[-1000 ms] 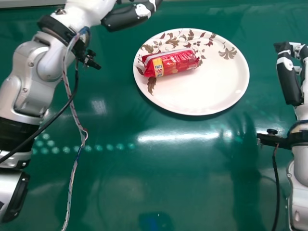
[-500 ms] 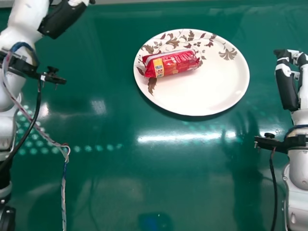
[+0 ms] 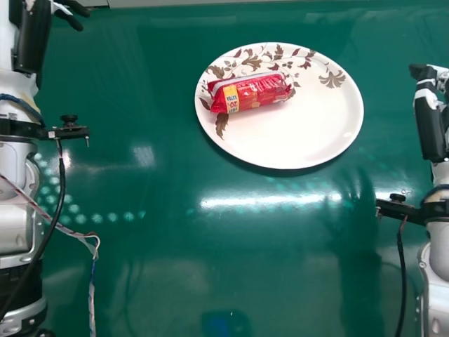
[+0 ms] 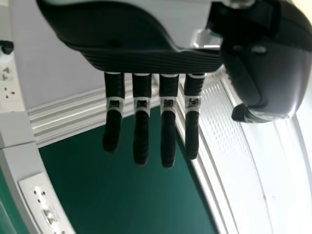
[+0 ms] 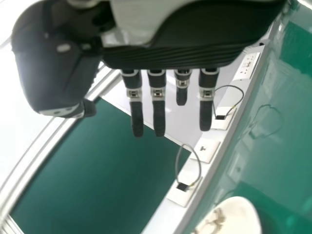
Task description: Pick up biscuit and place it in the plate
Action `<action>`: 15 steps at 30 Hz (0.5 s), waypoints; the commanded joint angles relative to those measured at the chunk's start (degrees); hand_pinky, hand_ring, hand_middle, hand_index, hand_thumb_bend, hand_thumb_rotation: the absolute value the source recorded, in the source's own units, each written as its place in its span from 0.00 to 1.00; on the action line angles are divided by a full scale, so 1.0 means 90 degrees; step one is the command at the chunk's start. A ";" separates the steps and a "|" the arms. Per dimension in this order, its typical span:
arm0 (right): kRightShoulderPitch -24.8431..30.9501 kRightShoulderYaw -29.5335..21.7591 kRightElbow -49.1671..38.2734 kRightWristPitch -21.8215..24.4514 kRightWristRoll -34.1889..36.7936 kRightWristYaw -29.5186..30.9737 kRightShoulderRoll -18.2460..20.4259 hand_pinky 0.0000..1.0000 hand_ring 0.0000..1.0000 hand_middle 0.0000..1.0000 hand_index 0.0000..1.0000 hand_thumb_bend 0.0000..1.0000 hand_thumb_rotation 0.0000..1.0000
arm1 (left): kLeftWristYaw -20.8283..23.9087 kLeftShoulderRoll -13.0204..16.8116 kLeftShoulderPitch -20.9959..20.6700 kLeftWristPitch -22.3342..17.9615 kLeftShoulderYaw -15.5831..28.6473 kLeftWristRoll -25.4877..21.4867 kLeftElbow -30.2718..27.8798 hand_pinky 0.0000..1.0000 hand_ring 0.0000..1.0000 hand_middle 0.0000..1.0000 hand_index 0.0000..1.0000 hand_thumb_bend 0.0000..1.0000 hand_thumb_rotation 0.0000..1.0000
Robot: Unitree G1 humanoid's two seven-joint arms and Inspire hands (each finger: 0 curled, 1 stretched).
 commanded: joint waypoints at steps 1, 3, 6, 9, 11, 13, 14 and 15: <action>0.0137 -0.0074 -0.0290 0.0137 0.0111 0.0044 0.0108 0.69 0.78 0.81 0.76 0.54 0.19 | 0.0114 -0.0207 0.0164 -0.0090 0.0123 -0.0258 0.0147 0.31 0.40 0.48 0.53 0.49 0.00; 0.0120 -0.0065 -0.0428 0.0288 0.0123 0.0063 0.0146 0.68 0.79 0.81 0.77 0.55 0.24 | 0.0164 -0.0267 0.0161 -0.0151 0.0128 -0.0291 0.0301 0.31 0.41 0.48 0.53 0.49 0.00; 0.0083 -0.0036 -0.0530 0.0371 0.0181 0.0062 0.0229 0.68 0.80 0.83 0.78 0.56 0.29 | 0.0216 -0.0335 0.0156 -0.0337 0.0150 -0.0348 0.0608 0.31 0.41 0.48 0.53 0.49 0.00; 0.0006 0.0029 -0.0624 0.0465 0.0364 0.0036 0.0420 0.61 0.75 0.81 0.78 0.57 0.29 | 0.0215 -0.0414 0.0171 -0.0536 0.0199 -0.0494 0.0895 0.31 0.41 0.48 0.53 0.49 0.00; -0.0069 0.0086 -0.0622 0.0425 0.0480 0.0011 0.0523 0.54 0.69 0.77 0.78 0.54 0.24 | 0.0239 -0.0440 0.0186 -0.0563 0.0232 -0.0585 0.1025 0.33 0.41 0.47 0.52 0.49 0.00; -0.0136 0.0164 -0.0529 0.0308 0.0540 -0.0034 0.0601 0.49 0.63 0.74 0.78 0.51 0.21 | 0.0257 -0.0435 0.0236 -0.0573 0.0236 -0.0591 0.1076 0.33 0.42 0.47 0.53 0.49 0.00; -0.0158 0.0202 -0.0475 0.0261 0.0567 -0.0042 0.0624 0.48 0.62 0.73 0.78 0.50 0.22 | 0.0248 -0.0429 0.0268 -0.0595 0.0239 -0.0592 0.1093 0.33 0.41 0.47 0.53 0.49 0.00; -0.0174 0.0242 -0.0452 0.0256 0.0590 -0.0036 0.0646 0.48 0.61 0.72 0.79 0.50 0.24 | 0.0244 -0.0423 0.0297 -0.0598 0.0245 -0.0591 0.1097 0.33 0.41 0.47 0.53 0.49 0.00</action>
